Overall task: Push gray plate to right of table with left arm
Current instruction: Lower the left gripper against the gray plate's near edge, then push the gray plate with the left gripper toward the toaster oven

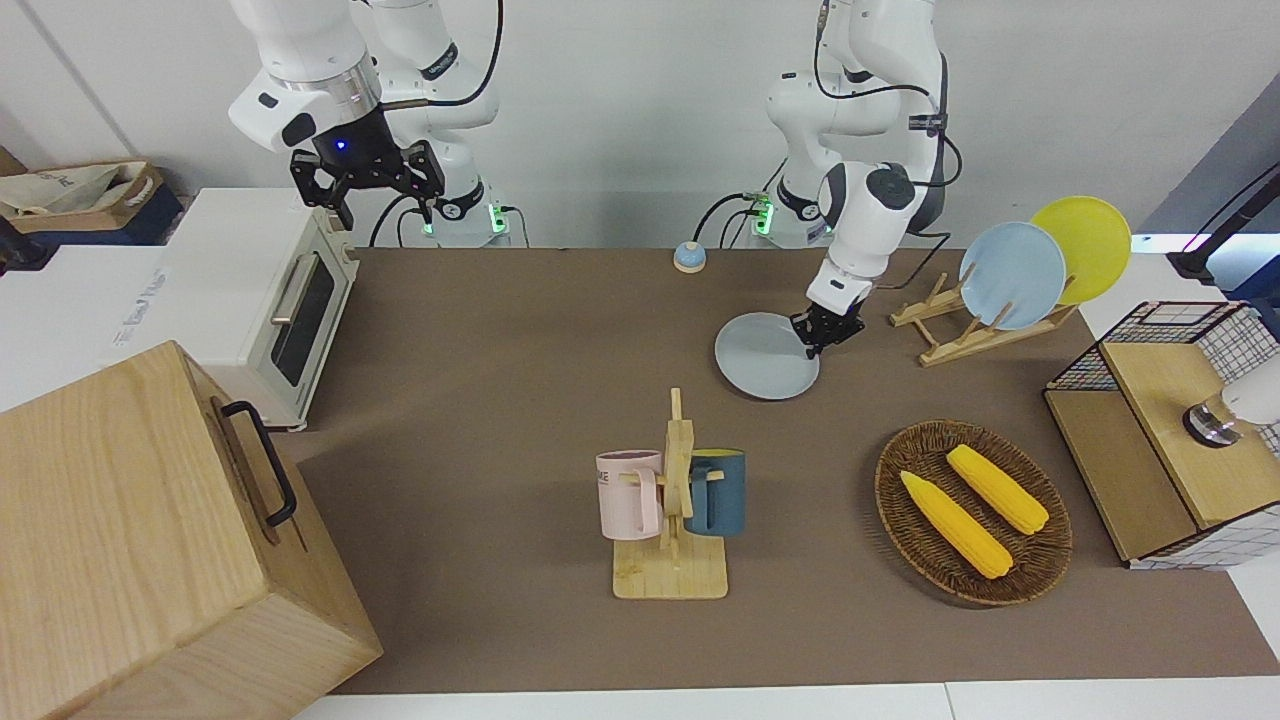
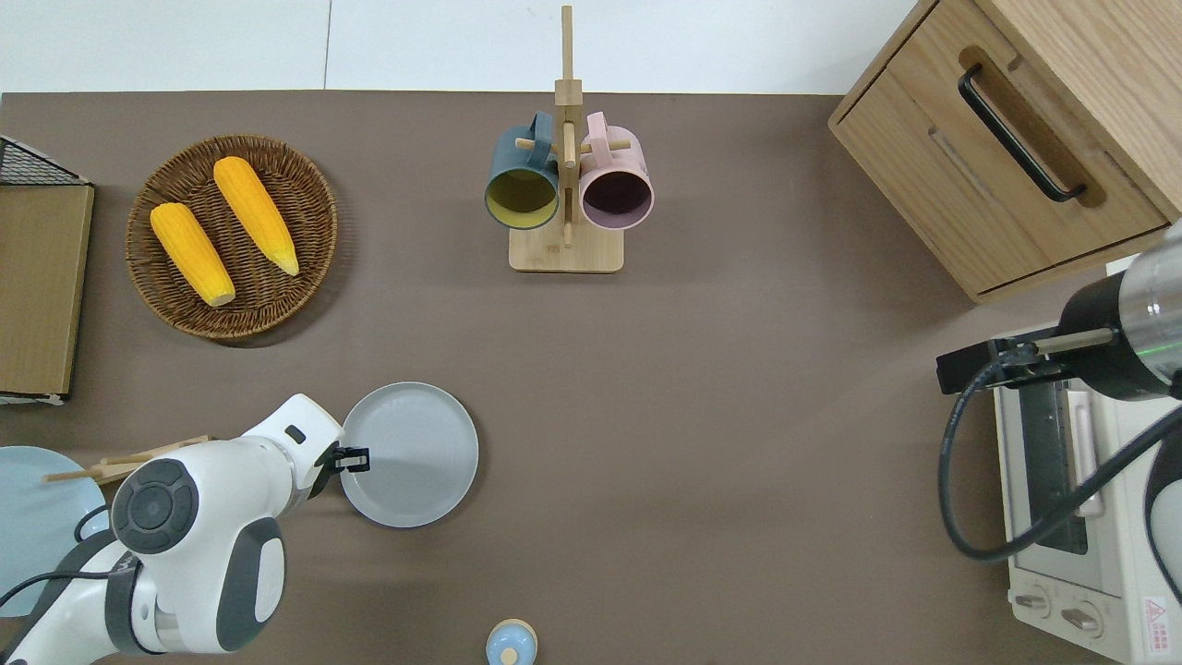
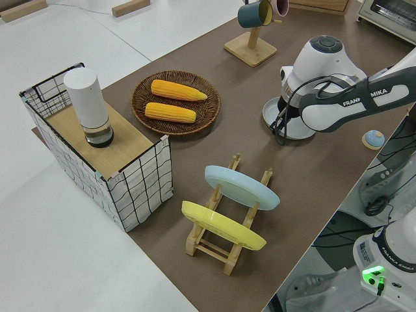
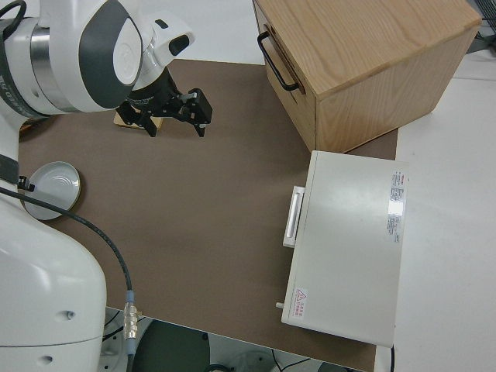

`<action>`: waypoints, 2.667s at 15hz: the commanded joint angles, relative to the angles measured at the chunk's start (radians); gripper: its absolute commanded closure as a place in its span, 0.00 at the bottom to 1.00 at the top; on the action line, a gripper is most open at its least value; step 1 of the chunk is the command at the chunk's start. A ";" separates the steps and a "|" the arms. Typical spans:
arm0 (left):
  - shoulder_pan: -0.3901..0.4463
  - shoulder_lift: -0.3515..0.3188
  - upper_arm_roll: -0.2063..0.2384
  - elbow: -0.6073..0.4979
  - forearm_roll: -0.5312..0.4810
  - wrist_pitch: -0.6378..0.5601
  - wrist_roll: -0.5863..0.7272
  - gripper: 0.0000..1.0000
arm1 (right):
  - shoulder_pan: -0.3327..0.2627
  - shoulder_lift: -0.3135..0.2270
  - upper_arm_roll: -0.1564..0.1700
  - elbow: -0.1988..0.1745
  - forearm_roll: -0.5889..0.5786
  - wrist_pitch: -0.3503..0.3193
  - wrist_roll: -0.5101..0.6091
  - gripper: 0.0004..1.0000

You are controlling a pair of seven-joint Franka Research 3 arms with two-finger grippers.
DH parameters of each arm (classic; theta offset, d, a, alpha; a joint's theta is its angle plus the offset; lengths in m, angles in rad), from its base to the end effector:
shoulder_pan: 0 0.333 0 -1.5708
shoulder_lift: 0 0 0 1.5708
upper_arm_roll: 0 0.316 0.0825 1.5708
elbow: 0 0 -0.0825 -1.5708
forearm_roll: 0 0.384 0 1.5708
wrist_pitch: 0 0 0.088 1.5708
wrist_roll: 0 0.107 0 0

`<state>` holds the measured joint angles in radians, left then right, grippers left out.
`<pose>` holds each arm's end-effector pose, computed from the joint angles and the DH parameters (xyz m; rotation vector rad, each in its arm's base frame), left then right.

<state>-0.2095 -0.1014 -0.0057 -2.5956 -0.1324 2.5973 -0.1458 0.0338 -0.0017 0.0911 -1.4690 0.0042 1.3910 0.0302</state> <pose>0.4362 -0.0926 0.3017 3.0470 0.0615 0.1343 0.5307 0.0672 0.6575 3.1338 0.1494 -0.1199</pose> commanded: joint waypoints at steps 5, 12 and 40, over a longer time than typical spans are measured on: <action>-0.279 0.103 0.000 0.090 -0.021 0.021 -0.326 1.00 | -0.011 -0.008 0.006 -0.001 0.008 -0.012 -0.003 0.02; -0.497 0.276 0.000 0.302 -0.019 0.018 -0.650 1.00 | -0.011 -0.008 0.006 0.001 0.008 -0.012 -0.001 0.02; -0.599 0.517 -0.048 0.842 0.056 -0.288 -0.967 0.10 | -0.011 -0.008 0.006 0.001 0.008 -0.012 -0.003 0.02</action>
<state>-0.8402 0.4690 -0.0570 -1.7501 -0.0972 2.3897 -1.1583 0.0338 -0.0017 0.0911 -1.4690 0.0043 1.3910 0.0302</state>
